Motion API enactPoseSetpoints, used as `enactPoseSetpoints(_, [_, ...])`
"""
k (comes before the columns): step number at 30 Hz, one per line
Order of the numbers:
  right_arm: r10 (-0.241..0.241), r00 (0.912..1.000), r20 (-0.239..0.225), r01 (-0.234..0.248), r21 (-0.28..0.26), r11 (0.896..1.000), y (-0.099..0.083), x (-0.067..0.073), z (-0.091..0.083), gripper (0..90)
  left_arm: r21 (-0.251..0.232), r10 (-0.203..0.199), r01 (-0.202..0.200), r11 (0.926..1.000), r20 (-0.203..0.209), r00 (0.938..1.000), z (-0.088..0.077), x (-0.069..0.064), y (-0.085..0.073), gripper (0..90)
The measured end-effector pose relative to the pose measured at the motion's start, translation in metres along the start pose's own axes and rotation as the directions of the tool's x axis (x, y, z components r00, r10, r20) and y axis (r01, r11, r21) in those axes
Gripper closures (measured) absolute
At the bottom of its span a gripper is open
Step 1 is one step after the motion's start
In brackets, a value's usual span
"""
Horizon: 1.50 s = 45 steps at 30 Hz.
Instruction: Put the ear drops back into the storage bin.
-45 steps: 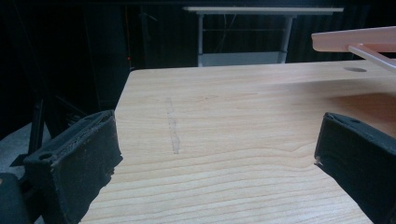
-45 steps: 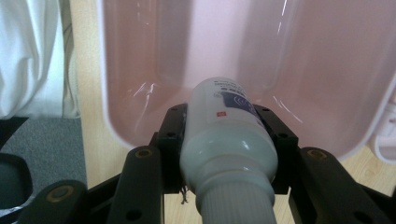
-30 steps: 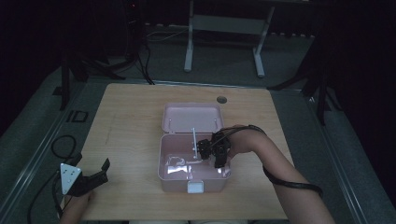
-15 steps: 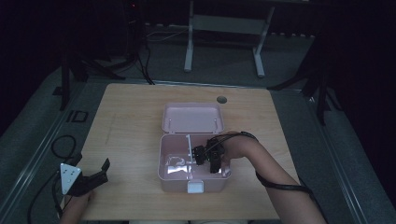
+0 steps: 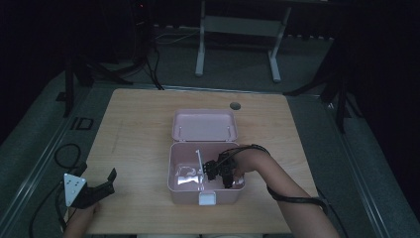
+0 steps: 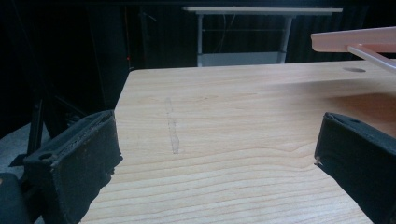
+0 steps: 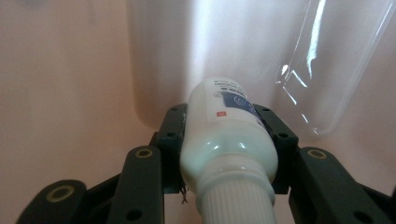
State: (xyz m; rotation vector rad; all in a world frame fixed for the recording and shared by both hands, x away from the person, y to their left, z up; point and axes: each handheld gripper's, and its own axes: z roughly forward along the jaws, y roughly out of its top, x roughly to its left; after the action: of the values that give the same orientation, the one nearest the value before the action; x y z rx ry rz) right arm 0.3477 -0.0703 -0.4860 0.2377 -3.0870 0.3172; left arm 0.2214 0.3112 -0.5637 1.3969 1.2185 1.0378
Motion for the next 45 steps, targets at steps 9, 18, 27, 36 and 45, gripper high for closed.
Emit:
enactPoseSetpoints(9, [0.025, 0.9996, 0.009, -0.026, 0.024, 0.999, 0.002, -0.004, 0.006, 59.5, -0.002, 0.000, 0.000, 1.0000, 0.001, 1.0000, 0.000, 0.000, 0.000, 0.4])
enactPoseSetpoints(18, [0.018, 0.9998, 0.008, -0.019, 0.030, 0.999, 0.003, -0.003, 0.009, 56.6, 0.000, 0.000, 0.000, 1.0000, 0.001, 1.0000, 0.000, 0.000, 0.000, 0.4])
enactPoseSetpoints(27, [0.006, 0.9999, -0.009, -0.006, 0.019, 1.000, 0.002, 0.001, 0.001, 53.9, 0.000, 0.000, 0.000, 1.0000, 0.001, 1.0000, 0.000, 0.000, 0.000, 0.4])
enactPoseSetpoints(36, [0.013, 0.9998, 0.014, -0.012, -0.040, 0.999, -0.007, 0.004, -0.024, 52.0, 0.000, -0.001, 0.001, 1.0000, 0.001, 1.0000, 0.000, 0.000, 0.000, 0.4])
enactPoseSetpoints(45, [0.030, 0.9982, 0.051, -0.025, -0.092, 0.995, -0.019, 0.007, -0.049, 51.9, 0.001, 0.000, 0.000, 1.0000, 0.001, 1.0000, 0.000, 0.000, 0.000, 0.4])
